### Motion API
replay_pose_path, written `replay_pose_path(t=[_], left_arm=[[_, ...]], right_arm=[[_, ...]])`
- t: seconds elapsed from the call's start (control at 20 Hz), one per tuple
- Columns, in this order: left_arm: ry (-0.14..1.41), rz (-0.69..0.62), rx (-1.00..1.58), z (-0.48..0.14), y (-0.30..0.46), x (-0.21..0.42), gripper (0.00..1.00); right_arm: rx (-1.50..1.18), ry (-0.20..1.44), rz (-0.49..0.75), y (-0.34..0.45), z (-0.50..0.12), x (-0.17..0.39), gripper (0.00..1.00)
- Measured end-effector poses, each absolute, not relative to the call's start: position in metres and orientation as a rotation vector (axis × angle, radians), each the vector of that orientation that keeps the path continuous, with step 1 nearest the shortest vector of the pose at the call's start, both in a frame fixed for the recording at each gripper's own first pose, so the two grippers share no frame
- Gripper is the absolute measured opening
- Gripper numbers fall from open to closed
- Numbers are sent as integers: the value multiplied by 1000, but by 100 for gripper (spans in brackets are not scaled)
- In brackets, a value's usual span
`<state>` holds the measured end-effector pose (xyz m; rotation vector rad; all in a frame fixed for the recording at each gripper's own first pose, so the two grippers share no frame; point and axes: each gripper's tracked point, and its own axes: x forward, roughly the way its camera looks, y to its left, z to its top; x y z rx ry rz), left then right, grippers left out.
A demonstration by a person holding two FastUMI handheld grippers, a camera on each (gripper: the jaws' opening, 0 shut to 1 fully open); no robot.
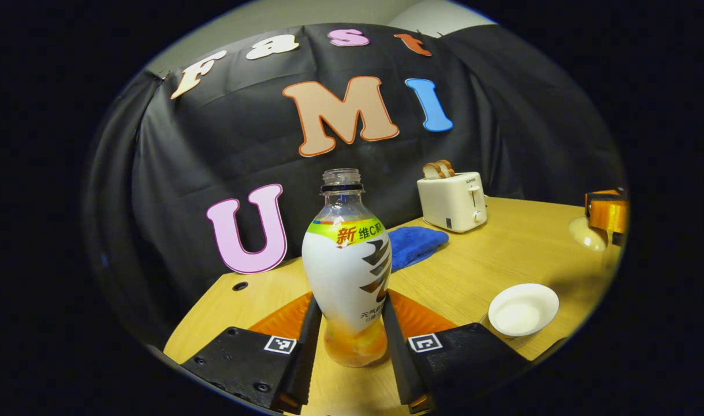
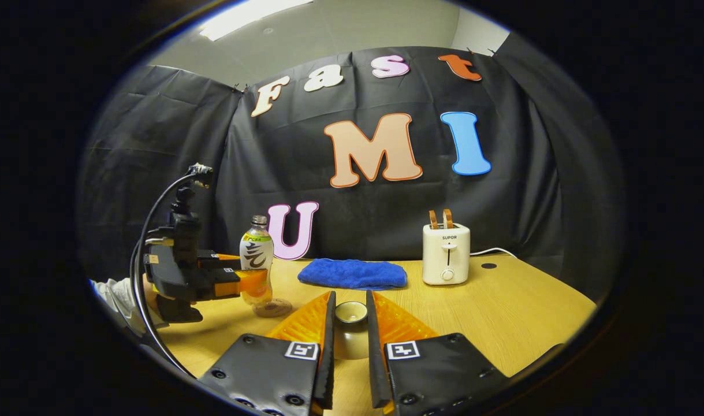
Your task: Open the teacup lid with one hand, grasp the water bottle and pour water into the teacup with the other hand; after pouring, place the water bottle on the coaster and then close the teacup lid.
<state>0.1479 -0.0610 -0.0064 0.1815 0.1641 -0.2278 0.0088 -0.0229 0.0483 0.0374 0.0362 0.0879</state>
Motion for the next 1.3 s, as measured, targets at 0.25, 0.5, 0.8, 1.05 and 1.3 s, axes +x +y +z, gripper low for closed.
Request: replay_pose_path(t=[0.25,0.5,0.8,1.05,1.3], left_arm=[[153,-188,72,-17,-54,164,55],[136,-155,16,-26,-47,180,58],[122,-161,-13,-22,-49,178,58],[157,-178,-37,-26,-54,175,58],[169,-181,-14,-27,-53,173,61]], right_arm=[[28,49,94,-19,43,10,28],[28,59,91,-20,39,13,29],[34,71,82,-24,34,15,27],[30,82,89,-20,31,16,27],[31,80,92,-19,32,16,29]])
